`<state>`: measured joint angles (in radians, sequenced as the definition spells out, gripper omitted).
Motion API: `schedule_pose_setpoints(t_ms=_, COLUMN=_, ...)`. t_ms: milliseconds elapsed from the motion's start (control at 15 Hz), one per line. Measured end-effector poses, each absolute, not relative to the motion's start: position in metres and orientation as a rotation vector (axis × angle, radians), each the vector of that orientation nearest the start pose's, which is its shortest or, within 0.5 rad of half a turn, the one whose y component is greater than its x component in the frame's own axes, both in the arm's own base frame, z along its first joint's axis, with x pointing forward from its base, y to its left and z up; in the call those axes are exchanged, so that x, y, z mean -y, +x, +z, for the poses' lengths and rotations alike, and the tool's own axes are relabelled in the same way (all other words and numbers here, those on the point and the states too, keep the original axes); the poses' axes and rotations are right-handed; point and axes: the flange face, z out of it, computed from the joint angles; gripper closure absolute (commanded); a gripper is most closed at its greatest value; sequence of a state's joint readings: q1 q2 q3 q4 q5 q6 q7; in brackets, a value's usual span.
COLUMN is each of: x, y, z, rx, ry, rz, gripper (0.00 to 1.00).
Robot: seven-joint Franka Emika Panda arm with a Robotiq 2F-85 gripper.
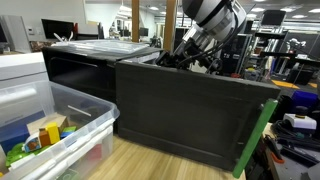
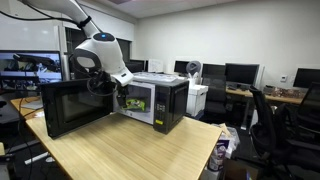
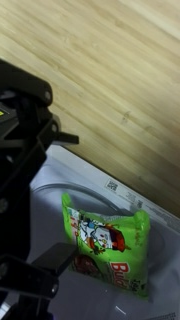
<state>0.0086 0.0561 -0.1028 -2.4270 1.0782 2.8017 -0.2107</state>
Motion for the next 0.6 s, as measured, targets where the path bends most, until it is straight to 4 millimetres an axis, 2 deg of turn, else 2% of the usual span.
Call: schedule_pose_setpoints(t_ms=600, x=0.062, y=0.486, z=0.275, rx=-1.044, ry=-2.314, rz=-0.488, gripper=0.0)
